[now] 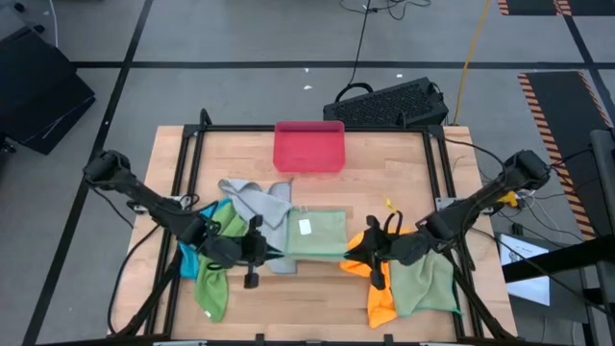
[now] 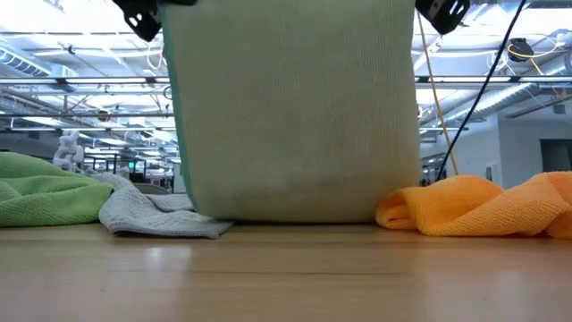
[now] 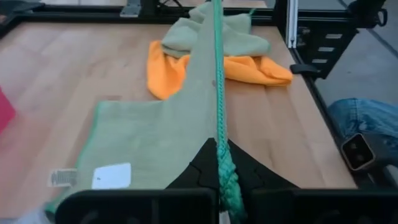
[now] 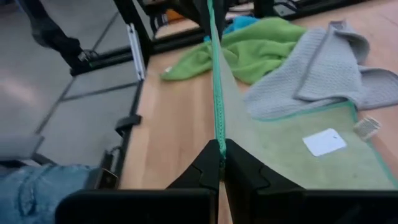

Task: Fold microfiber towels
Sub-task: Fold the top light green towel

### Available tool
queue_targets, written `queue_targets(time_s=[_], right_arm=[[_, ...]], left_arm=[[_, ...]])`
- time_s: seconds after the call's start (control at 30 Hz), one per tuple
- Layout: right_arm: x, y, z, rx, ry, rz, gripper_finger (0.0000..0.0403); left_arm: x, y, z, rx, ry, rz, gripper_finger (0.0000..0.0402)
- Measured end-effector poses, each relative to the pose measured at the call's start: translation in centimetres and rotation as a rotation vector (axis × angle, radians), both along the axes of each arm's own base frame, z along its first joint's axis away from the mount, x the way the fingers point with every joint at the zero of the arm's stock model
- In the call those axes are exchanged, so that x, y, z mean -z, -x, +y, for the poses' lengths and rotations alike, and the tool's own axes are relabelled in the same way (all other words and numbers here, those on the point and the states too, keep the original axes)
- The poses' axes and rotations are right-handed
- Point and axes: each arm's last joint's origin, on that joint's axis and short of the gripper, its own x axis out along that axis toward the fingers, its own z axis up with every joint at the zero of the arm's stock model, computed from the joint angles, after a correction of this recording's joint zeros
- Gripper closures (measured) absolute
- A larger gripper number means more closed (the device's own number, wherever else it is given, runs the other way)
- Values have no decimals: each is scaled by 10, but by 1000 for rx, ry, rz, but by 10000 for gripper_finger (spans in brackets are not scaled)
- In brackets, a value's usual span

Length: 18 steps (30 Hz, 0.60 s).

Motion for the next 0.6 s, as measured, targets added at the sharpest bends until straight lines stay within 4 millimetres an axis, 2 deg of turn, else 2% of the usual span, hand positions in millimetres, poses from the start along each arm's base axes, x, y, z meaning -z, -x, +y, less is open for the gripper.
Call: queue_targets(time_s=[0.2, 0.3, 0.6], right_arm=[[15, -6, 14, -6, -19, 32, 399], [22, -8, 14, 7, -9, 59, 399], [33, -15, -11, 109, 71, 164, 399]], left_arm=[[10, -2, -6, -4, 6, 35, 389], [17, -6, 0, -32, -45, 68, 395], [31, -23, 33, -147, -113, 155, 393]])
